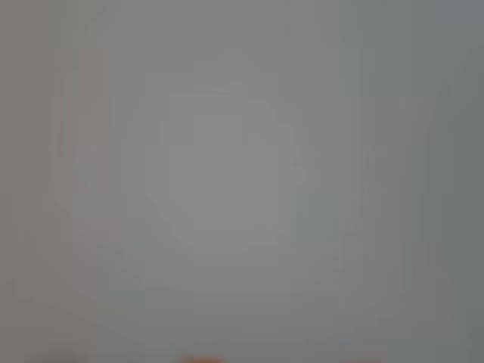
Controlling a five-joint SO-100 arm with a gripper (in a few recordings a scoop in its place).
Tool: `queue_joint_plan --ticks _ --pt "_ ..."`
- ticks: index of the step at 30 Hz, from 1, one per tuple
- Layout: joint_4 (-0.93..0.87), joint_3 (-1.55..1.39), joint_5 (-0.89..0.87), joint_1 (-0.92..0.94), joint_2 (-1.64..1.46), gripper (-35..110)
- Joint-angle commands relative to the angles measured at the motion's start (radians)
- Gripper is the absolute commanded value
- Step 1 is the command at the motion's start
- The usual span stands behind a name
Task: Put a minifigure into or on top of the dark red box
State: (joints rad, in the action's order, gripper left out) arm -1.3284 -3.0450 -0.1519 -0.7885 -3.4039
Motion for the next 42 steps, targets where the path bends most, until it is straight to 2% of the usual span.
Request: queue_joint_plan --ticks 1,2,3,5,14,18,23,32,42 --pt "0.032 0.02 -0.103 0.078 -0.008 7" --pt "0.046 0.04 -0.126 0.094 -0.008 9" --pt "0.06 0.063 -0.273 0.1 -0.008 11" --pt "0.072 0.106 -0.215 0.083 -0.008 20" --pt "0.058 0.285 -0.247 0.244 0.103 24" --pt "0.072 0.518 -0.213 0.285 0.485 24" --pt "-0.106 1.009 -0.169 0.399 1.094 23" --pt "-0.17 1.29 0.014 0.6 1.402 23" --pt "-0.149 1.566 0.178 0.808 1.738 22"
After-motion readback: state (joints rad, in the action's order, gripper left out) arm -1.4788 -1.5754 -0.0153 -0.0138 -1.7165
